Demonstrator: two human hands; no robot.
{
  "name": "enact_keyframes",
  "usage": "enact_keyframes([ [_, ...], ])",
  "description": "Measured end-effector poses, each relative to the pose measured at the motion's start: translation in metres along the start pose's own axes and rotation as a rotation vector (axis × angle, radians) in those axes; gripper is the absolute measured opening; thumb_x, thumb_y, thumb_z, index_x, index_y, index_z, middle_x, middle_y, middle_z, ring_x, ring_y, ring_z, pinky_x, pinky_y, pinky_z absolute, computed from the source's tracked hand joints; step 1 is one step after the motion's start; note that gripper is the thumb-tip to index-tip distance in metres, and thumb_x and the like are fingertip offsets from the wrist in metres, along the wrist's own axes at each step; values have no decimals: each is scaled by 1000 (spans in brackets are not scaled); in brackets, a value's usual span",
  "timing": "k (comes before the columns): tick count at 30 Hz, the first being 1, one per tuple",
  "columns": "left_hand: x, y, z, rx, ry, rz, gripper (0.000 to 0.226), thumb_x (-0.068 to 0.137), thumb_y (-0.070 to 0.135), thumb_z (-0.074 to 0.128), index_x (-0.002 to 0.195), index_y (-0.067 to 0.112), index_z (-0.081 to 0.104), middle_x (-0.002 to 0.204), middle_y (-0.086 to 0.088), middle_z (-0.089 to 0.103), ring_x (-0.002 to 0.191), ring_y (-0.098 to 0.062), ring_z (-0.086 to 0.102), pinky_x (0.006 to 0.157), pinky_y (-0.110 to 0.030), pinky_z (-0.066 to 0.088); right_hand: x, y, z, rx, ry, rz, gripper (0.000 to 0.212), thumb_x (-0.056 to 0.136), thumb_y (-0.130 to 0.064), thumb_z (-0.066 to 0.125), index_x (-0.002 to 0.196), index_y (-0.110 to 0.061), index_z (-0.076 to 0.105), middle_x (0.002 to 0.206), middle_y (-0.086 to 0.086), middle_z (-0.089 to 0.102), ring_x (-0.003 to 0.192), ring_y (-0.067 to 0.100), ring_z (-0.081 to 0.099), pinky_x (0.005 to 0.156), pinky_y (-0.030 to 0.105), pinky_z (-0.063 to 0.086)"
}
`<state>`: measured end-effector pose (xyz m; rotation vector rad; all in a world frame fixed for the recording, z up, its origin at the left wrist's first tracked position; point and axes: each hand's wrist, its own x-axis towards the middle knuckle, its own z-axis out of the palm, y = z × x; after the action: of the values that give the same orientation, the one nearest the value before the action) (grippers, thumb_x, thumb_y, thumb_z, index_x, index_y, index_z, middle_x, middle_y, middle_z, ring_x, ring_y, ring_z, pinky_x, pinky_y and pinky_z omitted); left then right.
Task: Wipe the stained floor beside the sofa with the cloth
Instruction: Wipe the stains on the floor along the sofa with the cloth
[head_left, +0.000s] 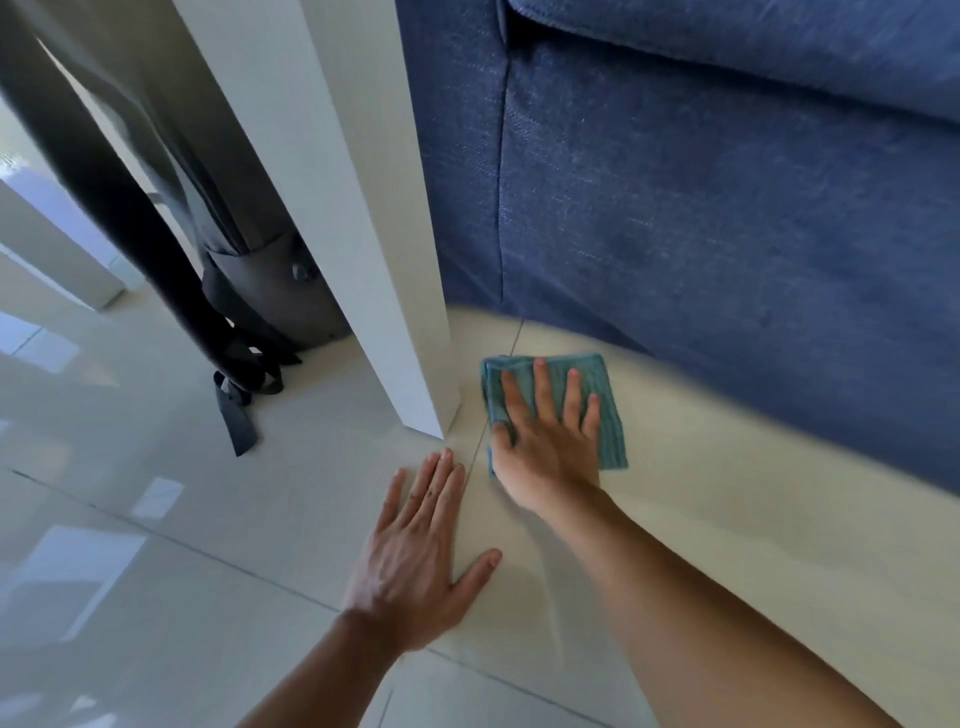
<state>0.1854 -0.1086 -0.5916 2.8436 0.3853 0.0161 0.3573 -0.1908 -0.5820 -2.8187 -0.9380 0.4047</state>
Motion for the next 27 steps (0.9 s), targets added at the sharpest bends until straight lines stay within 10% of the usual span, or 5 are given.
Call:
enact_keyframes([
  [3,0,0,-3,-6,-12,7,91,92,71,34,156,8,22,164,-7,13,153,-18,2,122,-46,6,-64,24,7,-18,22,-263,62,97,-50,27,157,-41,12,168,-9,-1,154,29,-8,123,53,-3],
  [9,0,-2,-4,28,-34,-8,86,95,67,28,157,9,15,165,-6,4,152,-16,-7,123,-45,1,-37,88,-7,-29,-11,122,64,96,-53,16,156,-42,-2,168,-7,-11,153,29,-14,123,53,-6],
  [15,0,1,-5,41,-47,-26,88,93,68,26,158,10,14,165,-4,1,152,-16,-8,123,-44,0,-198,87,19,-33,28,-101,68,93,-53,34,157,-41,14,168,-9,5,155,30,4,121,53,9],
  [20,1,0,-1,-7,-17,-12,77,95,56,27,155,8,22,165,-7,11,153,-18,1,123,-46,3,-153,72,23,36,68,429,69,92,-52,21,158,-35,16,168,1,4,153,37,1,121,59,4],
  [27,0,-4,-1,-77,18,3,69,98,43,18,153,3,29,163,-12,18,152,-23,9,123,-48,3,-293,47,54,-22,92,30,77,73,-52,54,148,-36,45,161,-4,30,144,36,38,113,58,29],
])
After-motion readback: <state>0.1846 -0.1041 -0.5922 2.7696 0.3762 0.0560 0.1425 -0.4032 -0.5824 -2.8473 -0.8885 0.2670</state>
